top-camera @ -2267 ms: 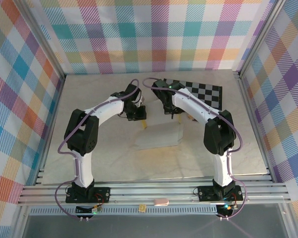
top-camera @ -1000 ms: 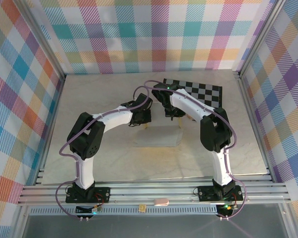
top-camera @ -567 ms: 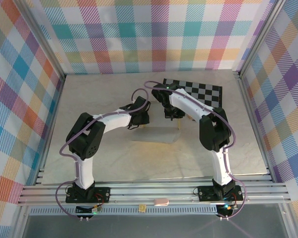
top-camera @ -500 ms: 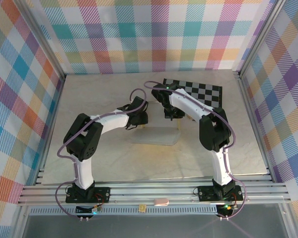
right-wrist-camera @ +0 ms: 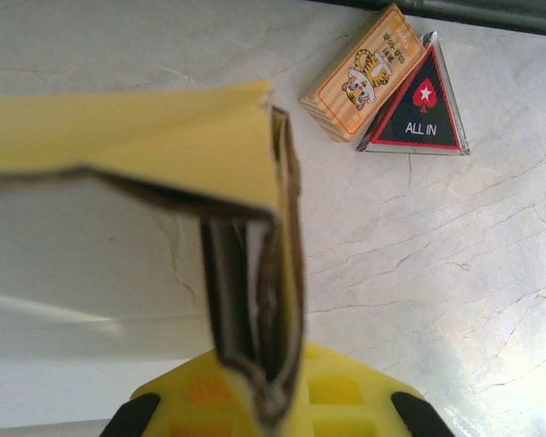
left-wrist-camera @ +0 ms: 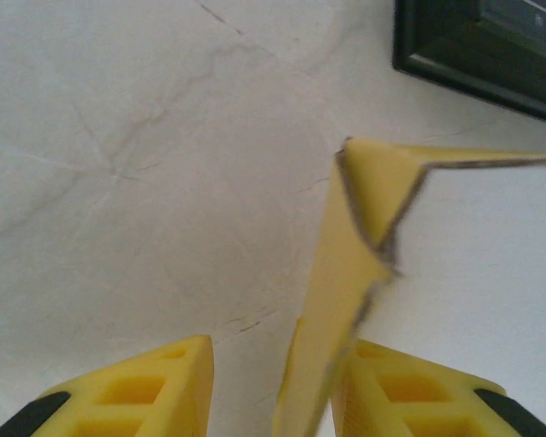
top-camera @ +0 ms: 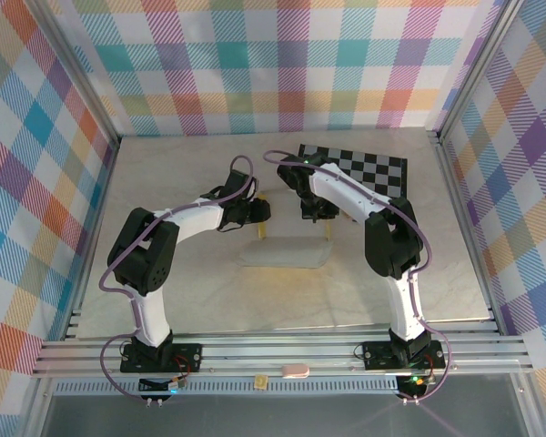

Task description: Fold the paper box

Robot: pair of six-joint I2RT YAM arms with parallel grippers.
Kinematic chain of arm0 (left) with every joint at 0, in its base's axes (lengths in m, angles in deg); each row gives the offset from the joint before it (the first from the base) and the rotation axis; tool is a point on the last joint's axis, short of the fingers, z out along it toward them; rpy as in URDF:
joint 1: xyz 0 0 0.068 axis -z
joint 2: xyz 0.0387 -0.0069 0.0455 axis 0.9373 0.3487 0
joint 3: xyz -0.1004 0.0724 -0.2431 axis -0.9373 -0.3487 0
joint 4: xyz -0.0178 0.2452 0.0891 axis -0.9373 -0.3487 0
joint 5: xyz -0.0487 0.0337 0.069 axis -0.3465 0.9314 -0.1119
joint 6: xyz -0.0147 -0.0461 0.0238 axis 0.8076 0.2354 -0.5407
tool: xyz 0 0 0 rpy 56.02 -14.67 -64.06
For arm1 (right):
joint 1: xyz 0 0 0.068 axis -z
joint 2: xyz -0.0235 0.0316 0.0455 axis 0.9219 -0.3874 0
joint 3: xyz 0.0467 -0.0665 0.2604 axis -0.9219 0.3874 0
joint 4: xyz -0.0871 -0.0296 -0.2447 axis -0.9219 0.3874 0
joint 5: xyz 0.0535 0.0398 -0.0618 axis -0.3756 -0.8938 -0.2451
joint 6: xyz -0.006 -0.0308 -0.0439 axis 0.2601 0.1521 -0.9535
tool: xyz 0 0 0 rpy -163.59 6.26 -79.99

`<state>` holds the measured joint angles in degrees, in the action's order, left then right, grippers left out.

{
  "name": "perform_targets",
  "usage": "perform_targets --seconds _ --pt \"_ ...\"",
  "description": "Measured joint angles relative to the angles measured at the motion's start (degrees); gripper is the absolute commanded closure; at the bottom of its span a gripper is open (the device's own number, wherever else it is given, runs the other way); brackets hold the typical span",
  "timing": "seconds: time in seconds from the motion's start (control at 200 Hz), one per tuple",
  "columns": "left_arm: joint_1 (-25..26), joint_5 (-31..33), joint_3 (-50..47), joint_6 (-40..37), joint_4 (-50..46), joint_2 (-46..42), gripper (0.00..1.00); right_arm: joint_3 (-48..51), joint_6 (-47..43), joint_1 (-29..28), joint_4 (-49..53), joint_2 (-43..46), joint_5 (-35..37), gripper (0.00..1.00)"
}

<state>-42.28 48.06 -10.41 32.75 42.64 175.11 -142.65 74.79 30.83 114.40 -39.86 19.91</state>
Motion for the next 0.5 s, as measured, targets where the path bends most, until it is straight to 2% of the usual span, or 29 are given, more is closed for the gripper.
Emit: perform_targets --seconds 0.085,0.36,0.5 --pt "0.0 -0.98 0.5 -0.35 0.11 0.46 0.71 0.0 0.0 0.04 0.24 0.0 0.0 1.0" --pt "-0.09 -2.21 1.4 -1.11 0.07 1.31 0.74 0.0 0.0 0.04 0.7 0.0 0.0 1.0" --pt "-0.02 -2.03 1.4 -1.9 -0.22 1.31 0.87 0.0 0.02 0.04 0.68 0.0 -0.09 1.0"
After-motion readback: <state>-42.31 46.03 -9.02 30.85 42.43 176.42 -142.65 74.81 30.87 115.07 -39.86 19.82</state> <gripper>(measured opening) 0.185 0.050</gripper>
